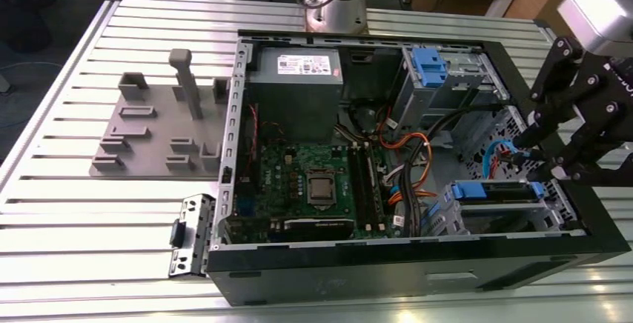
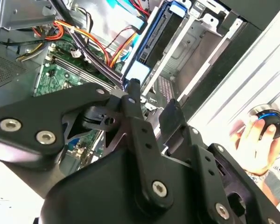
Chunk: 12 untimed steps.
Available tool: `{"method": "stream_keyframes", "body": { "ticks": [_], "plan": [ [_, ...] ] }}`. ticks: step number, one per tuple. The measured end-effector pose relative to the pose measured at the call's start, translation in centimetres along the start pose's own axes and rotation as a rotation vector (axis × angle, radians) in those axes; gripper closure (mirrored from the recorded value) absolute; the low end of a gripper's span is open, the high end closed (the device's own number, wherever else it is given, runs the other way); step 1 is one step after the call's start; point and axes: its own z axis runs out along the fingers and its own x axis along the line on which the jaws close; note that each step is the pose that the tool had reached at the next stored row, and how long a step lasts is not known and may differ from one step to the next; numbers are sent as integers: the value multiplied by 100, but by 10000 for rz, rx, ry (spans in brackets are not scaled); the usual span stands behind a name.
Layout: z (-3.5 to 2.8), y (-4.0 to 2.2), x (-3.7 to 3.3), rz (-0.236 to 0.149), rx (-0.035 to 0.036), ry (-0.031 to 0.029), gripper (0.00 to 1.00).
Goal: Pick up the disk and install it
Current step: 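Insert the disk into the insertion slot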
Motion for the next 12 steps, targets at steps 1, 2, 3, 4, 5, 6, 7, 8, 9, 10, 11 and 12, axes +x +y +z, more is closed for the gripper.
{"method": "stream_keyframes", "body": {
  "ticks": [1,2,3,4,5,6,7,8,9,10,11,12],
  "plan": [
    [2,0,-7,0,0,0,56],
    [6,0,-10,0,1,-6,58],
    [11,0,-10,-1,1,-10,64],
    [19,0,-9,0,1,-9,64],
    [34,-1,-8,-1,0,-9,70],
    [51,-1,-7,0,1,-9,76],
    [71,-2,-5,0,0,-8,76],
    [88,-2,-4,0,0,-7,82],
    [107,-3,-3,0,0,-8,87],
    [125,-3,-1,0,0,-9,87],
    [142,-4,0,0,0,-8,90],
    [160,-4,1,0,0,-8,90]
  ]
}}
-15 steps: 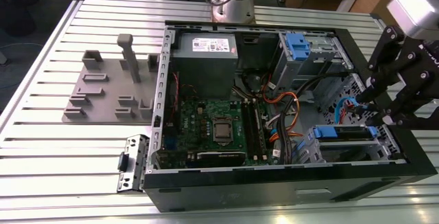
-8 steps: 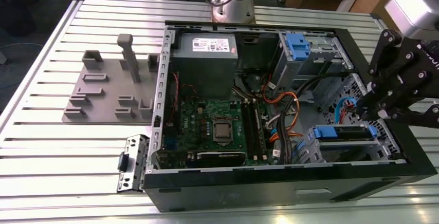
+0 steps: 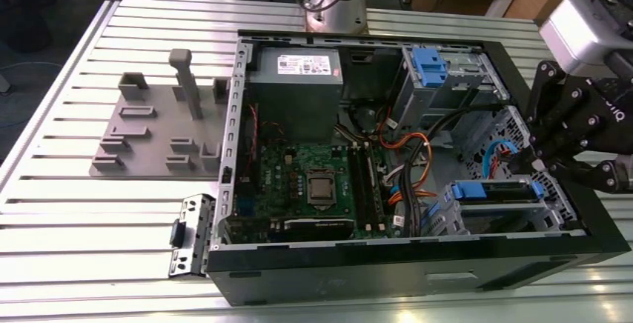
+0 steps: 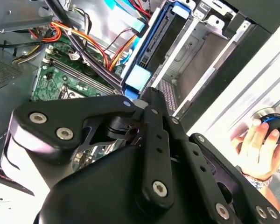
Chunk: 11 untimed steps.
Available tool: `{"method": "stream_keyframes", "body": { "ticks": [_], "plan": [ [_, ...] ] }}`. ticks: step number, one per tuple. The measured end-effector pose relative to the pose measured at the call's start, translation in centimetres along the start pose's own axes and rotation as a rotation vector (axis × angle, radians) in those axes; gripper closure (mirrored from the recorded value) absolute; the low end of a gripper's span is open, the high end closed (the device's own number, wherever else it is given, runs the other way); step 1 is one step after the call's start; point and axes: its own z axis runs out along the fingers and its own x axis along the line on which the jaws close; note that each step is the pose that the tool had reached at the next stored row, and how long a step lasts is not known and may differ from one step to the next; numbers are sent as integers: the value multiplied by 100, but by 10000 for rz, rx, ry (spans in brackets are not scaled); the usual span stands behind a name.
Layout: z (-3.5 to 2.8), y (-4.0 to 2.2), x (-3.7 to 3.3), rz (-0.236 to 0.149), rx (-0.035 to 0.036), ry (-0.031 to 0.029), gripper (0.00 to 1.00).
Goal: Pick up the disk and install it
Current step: 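Insert the disk into the insertion slot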
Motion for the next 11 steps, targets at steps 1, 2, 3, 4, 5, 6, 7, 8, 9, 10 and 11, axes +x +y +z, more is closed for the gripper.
{"method": "stream_keyframes", "body": {
  "ticks": [1,2,3,4,5,6,7,8,9,10,11],
  "plan": [
    [18,-1,2,1,-2,0,90],
    [36,-6,3,1,-5,0,90],
    [53,-15,4,1,-9,1,90],
    [72,-44,4,3,-21,1,90],
    [88,-76,4,4,-36,1,90],
    [99,-109,3,4,-49,0,90],
    [107,-139,0,5,-58,2,90],
    [113,-169,-1,6,-68,5,90],
    [118,-201,-4,7,-78,7,90],
    [125,-233,-6,7,-88,8,90],
    [132,-267,-9,8,-99,9,90]
  ]
}}
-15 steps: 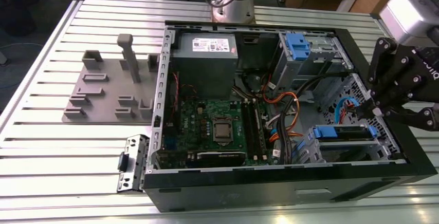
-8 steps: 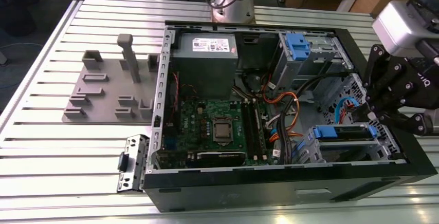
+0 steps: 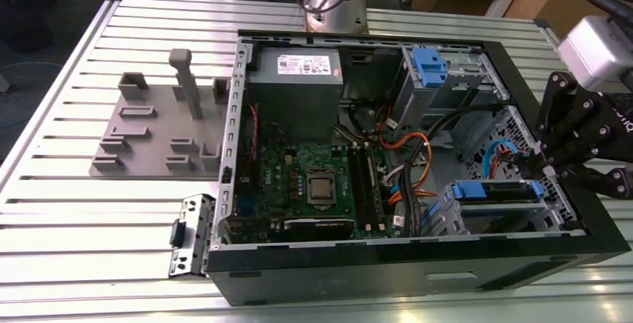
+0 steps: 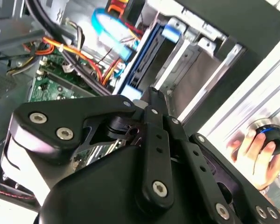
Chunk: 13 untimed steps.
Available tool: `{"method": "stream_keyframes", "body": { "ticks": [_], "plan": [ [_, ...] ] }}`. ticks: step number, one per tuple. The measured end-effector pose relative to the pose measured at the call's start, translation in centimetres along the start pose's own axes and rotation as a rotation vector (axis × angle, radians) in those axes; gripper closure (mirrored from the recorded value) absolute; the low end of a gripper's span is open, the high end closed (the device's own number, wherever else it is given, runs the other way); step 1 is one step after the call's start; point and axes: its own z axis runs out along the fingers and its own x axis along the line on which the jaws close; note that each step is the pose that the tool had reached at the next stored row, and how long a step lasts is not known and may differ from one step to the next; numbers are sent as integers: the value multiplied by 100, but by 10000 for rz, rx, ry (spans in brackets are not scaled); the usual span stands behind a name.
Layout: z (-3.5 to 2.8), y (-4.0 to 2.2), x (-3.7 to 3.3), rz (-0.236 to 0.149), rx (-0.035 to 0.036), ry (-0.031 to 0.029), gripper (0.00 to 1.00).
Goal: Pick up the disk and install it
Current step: 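Insert the disk into the insertion slot, then insert the first disk wire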
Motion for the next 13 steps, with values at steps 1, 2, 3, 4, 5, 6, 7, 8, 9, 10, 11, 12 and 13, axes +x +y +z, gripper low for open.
{"method": "stream_keyframes", "body": {
  "ticks": [1,2,3,4,5,6,7,8,9,10,11,12,13],
  "plan": [
    [4,-33,-3,2,-12,1,90],
    [8,-66,-7,2,-24,1,90],
    [12,-98,-11,4,-37,1,90],
    [14,-130,-14,4,-51,2,90],
    [17,-162,-17,6,-66,1,90],
    [18,-197,-21,7,-79,2,90],
    [18,-222,-23,7,-85,2,90],
    [18,-233,-24,7,-89,3,90],
    [18,-234,-24,7,-89,2,90],
    [18,-234,-24,8,-90,2,90],
    [18,-235,-24,7,-90,2,90],
    [18,-236,-24,8,-90,2,90],
    [18,-236,-24,8,-90,2,90]
  ]
}}
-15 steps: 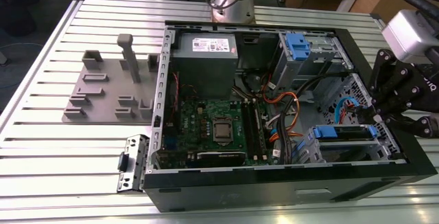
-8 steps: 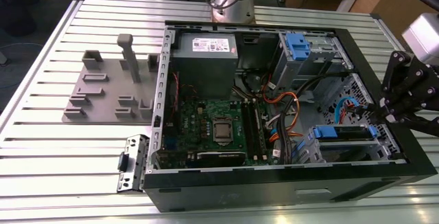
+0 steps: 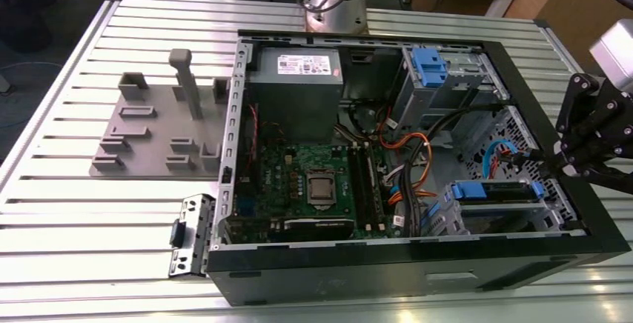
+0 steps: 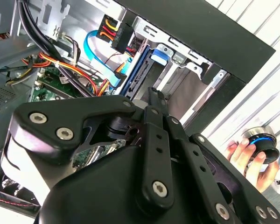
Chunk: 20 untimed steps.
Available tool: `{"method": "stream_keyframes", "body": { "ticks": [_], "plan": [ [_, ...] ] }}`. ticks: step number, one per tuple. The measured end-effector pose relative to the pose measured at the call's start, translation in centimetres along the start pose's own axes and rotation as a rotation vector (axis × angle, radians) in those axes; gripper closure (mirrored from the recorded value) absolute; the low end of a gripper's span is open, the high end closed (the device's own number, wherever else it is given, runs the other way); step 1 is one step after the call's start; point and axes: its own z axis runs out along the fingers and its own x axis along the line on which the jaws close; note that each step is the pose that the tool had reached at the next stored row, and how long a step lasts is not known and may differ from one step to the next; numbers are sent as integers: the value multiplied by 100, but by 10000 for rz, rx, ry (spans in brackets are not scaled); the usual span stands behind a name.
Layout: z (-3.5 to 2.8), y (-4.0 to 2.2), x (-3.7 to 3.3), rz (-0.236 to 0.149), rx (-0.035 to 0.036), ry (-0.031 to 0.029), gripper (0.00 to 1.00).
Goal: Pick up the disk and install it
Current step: 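Insert the first disk wire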
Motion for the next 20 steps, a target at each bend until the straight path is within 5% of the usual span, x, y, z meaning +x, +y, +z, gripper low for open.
{"method": "stream_keyframes", "body": {
  "ticks": [10,20],
  "plan": [
    [4,-16,-1,-2,0,2,90],
    [20,-228,-44,3,-24,21,90]
  ]
}}
